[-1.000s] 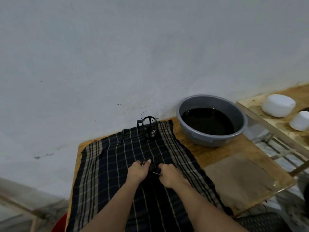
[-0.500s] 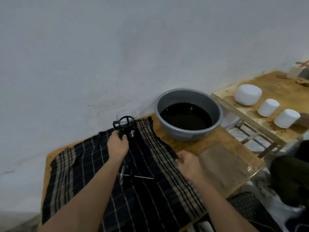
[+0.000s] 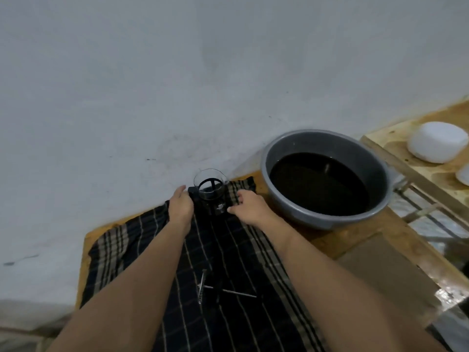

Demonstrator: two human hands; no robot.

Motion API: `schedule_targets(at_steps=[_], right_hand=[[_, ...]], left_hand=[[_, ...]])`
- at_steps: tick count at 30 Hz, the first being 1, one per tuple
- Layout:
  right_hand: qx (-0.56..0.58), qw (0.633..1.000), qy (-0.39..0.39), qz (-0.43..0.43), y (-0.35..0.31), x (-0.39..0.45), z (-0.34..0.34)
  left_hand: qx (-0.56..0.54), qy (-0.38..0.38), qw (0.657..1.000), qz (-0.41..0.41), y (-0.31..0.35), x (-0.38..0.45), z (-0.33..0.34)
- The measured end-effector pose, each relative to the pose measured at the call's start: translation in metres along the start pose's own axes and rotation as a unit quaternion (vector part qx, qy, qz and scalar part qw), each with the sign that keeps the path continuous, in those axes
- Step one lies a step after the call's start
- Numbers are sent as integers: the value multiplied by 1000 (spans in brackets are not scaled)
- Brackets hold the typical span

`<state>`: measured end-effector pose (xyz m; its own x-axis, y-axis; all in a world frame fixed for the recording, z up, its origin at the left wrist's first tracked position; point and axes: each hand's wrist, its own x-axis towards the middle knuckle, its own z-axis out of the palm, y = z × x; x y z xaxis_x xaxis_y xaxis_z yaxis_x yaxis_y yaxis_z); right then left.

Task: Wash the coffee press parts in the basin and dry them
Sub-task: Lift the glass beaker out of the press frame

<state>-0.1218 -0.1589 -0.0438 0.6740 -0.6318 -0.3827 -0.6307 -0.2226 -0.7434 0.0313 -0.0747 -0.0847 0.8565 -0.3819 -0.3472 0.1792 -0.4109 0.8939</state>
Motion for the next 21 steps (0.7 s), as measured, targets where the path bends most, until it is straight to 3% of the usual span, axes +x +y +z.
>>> schedule_targets(at_steps=[4, 7, 11, 14, 18, 21], right_hand=[[22, 998, -54, 11, -11, 35, 25], [51, 999, -5, -10, -13, 37, 39], [65, 994, 70, -46, -3, 14, 33], [98, 991, 73, -63, 11, -18, 20], [139, 985, 88, -51, 34, -62, 11], [154, 985, 50, -60, 52, -93, 2]], left_hand=[[-45, -59, 997, 4, 0, 6, -9], [-36, -94, 995, 21, -7, -4, -13], [63, -133, 977, 156, -22, -23, -25], [52, -154, 961, 224, -18, -47, -24], [38, -136, 951, 274, -3, -78, -4], [19, -81, 964, 254, 6, -103, 14]])
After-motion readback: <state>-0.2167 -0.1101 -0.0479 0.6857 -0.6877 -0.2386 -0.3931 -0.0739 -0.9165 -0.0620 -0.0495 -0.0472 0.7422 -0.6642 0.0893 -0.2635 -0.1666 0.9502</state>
